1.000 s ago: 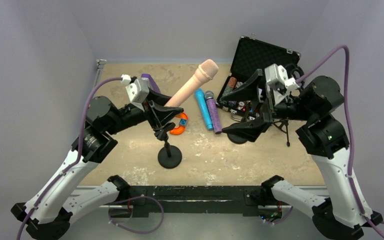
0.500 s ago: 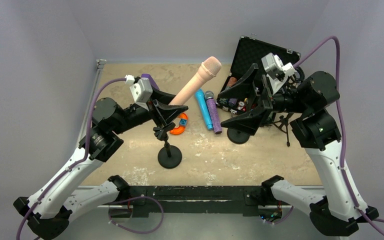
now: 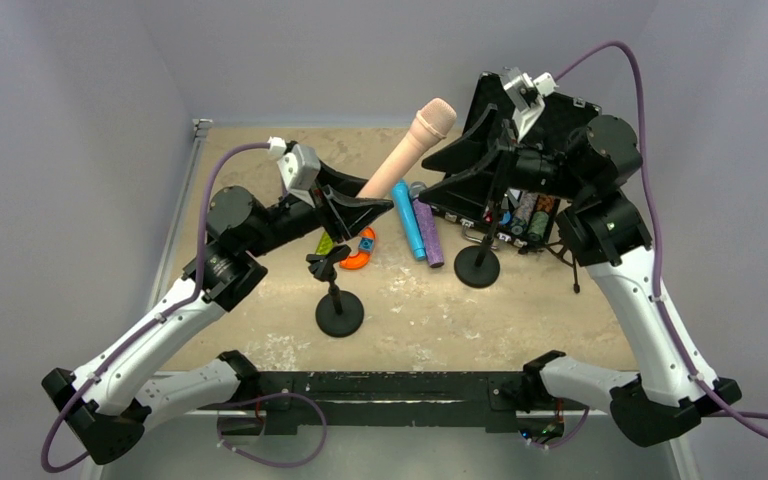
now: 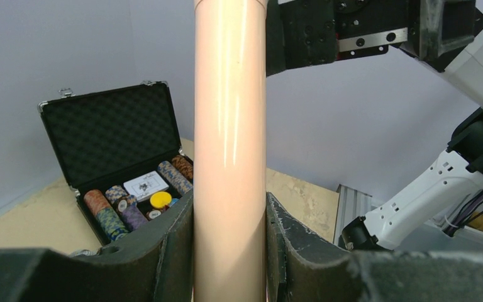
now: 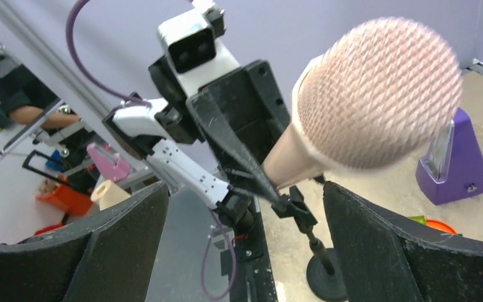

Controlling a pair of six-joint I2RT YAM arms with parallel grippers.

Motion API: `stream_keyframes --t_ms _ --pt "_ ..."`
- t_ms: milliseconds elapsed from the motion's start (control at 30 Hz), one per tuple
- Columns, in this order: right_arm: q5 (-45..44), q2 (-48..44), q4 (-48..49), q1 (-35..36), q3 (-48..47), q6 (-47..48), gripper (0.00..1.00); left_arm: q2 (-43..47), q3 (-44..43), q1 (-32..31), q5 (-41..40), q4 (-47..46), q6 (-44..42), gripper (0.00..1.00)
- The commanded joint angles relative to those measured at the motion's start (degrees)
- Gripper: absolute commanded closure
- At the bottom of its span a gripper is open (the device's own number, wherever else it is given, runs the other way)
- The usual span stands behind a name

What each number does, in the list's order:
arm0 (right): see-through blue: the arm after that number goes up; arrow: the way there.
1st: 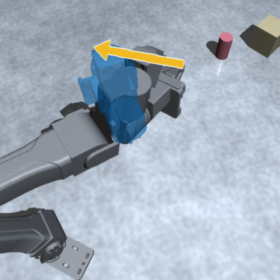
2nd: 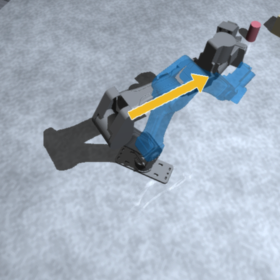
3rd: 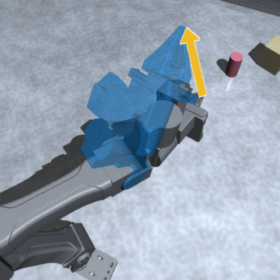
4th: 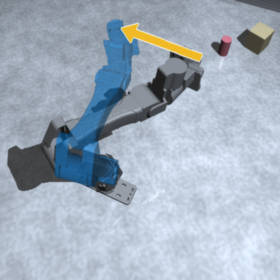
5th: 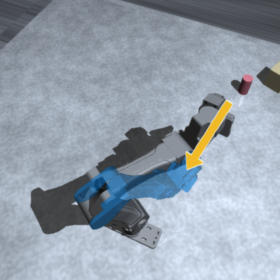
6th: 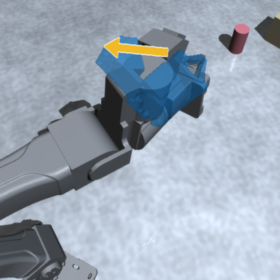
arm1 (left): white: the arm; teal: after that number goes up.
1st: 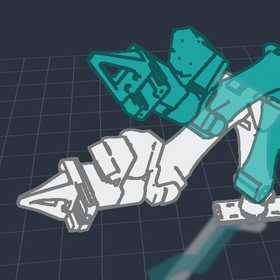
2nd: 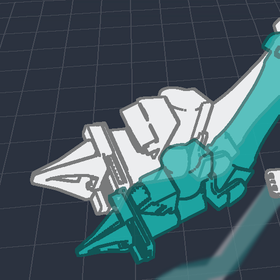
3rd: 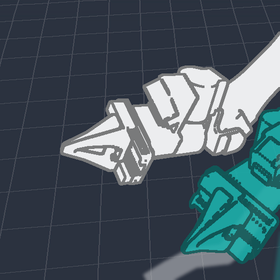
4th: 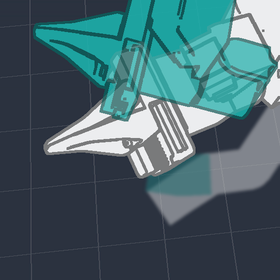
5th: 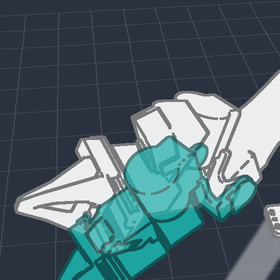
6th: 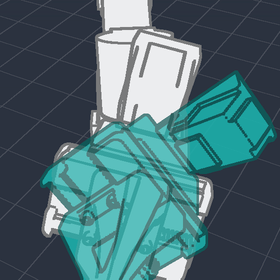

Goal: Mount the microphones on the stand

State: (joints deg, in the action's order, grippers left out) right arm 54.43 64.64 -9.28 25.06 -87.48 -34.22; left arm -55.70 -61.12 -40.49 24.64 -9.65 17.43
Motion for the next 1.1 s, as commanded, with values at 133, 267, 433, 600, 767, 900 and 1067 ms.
stream_keyframes --t_ms 133,267,433,600,767,900,1067 --pt "-9.0 4.6 2.4 1.4 -5.8 -2.6 0.05 -2.7 -3.1 -2.5 -1.7 -5.6 2.8 1.0" --pt "-10.2 6.5 2.4 3.0 -7.0 -2.0 0.18 -3.9 -3.7 -2.9 -2.2 -5.8 4.0 1.0" --pt "-10.9 7.4 2.5 4.0 -7.0 -1.4 0.49 -4.7 -4.3 -3.1 -2.4 -5.5 4.6 1.0" --pt "-10.3 6.1 3.5 4.0 -6.1 -0.6 0.83 -4.8 -5.1 -3.1 -1.1 -2.5 4.8 0.93" --pt "-9.5 4.4 0.6 3.7 -7.1 5.9 0.98 -1.3 -6.3 -3.0 -1.1 6.3 2.4 0.36" --pt "-7.9 2.5 -4.1 2.3 -8.7 15.1 1.0 4.0 -7.7 -2.6 -1.6 16.7 -4.0 0.07" --pt "3.2 -0.2 -6.6 -1.0 -6.4 26.3 1.0 8.7 -13.1 -2.2 -2.0 32.9 -14.2 0.02"
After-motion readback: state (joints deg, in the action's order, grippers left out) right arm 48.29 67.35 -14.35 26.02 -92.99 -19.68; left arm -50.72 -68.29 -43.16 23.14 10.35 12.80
